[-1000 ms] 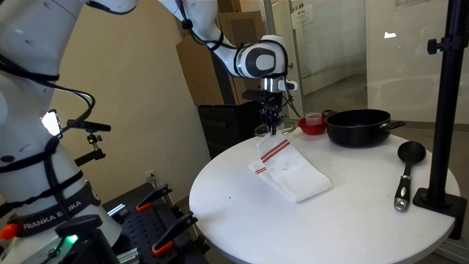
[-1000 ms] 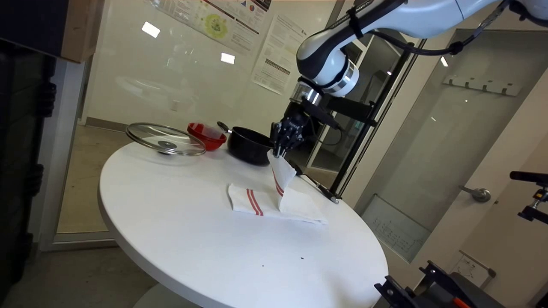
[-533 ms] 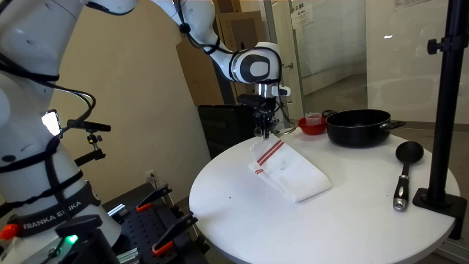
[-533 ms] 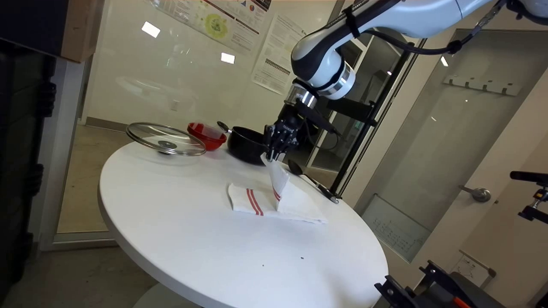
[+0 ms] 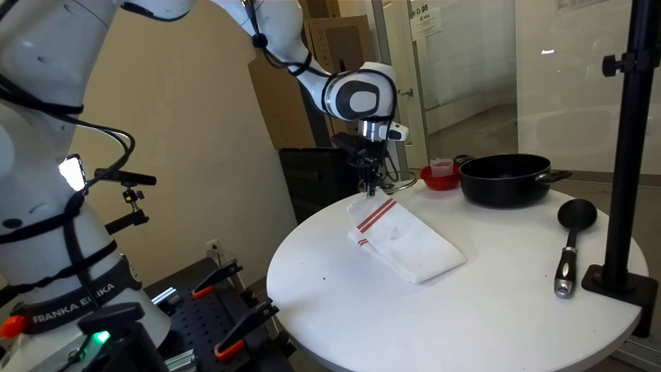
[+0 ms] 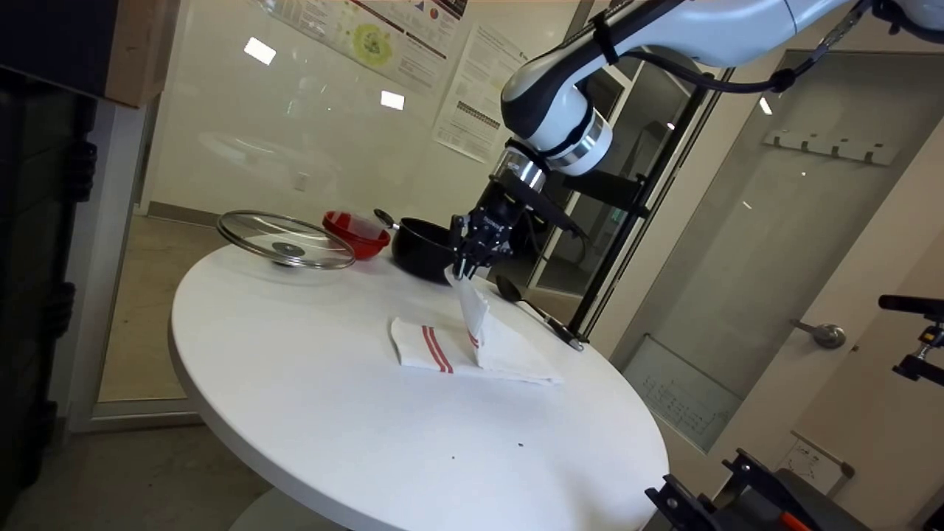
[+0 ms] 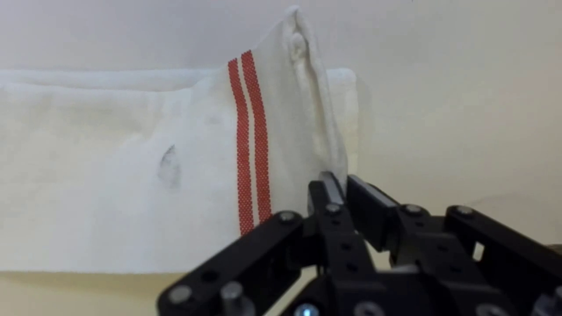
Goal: Fold the white towel
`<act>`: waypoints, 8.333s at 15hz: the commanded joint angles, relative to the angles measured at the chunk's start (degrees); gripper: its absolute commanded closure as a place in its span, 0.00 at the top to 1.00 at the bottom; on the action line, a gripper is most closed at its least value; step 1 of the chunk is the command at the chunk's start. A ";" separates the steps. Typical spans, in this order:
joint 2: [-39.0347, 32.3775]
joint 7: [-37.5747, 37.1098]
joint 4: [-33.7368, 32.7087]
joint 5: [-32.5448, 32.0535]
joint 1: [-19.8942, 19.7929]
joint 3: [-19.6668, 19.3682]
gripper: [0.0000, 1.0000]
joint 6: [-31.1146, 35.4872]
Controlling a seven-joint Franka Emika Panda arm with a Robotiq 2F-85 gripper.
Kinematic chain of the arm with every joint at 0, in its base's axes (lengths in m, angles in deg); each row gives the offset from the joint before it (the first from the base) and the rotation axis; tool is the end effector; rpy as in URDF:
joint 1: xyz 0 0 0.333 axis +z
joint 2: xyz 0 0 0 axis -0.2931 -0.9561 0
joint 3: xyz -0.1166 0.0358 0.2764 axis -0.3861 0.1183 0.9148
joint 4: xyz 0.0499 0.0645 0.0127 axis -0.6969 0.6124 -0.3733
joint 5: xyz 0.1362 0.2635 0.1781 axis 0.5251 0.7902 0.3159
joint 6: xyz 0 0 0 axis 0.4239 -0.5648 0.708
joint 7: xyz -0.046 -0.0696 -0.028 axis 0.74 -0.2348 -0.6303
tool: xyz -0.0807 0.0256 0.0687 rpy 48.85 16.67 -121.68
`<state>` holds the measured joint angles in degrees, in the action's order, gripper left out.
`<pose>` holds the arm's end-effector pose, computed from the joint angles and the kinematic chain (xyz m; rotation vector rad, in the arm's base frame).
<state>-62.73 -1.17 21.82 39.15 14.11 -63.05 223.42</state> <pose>0.6069 0.0178 0.1930 -2.9040 0.3377 0.1879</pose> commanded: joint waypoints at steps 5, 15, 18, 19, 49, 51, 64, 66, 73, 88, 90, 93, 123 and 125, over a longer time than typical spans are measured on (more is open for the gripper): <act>-14.71 -5.84 -18.21 0.30 0.67 -2.41 0.02 -1.35; -25.94 -7.10 -29.79 -4.52 1.64 -5.06 0.02 -8.76; -23.92 -5.78 -27.88 -5.36 2.45 -4.30 0.02 -8.30; -22.98 -5.43 -27.07 -5.79 2.95 -4.15 0.02 -8.16; -18.70 5.35 -20.08 -12.58 7.37 -1.92 0.51 -3.42; -18.66 5.93 -19.96 -12.63 7.27 -1.77 0.63 -3.25; -17.54 4.74 -18.15 -12.37 7.73 -1.98 1.00 -2.76; -17.40 2.67 -17.85 -12.71 8.30 -3.01 1.00 -2.12; -5.55 5.27 -0.48 -15.52 3.85 -7.68 1.00 10.06; 1.78 8.52 10.93 -17.06 -3.66 -10.52 1.00 12.88; 1.04 7.12 10.46 -15.45 -4.18 -10.22 1.00 13.39; 0.14 6.74 9.78 -13.94 -5.24 -9.74 1.00 13.82; -14.49 7.49 -2.95 -13.57 -9.18 -9.80 0.11 12.95; -13.87 7.21 -3.03 -12.72 -9.47 -9.31 0.00 12.01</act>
<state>-76.26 6.51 20.06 24.94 5.57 -73.42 236.38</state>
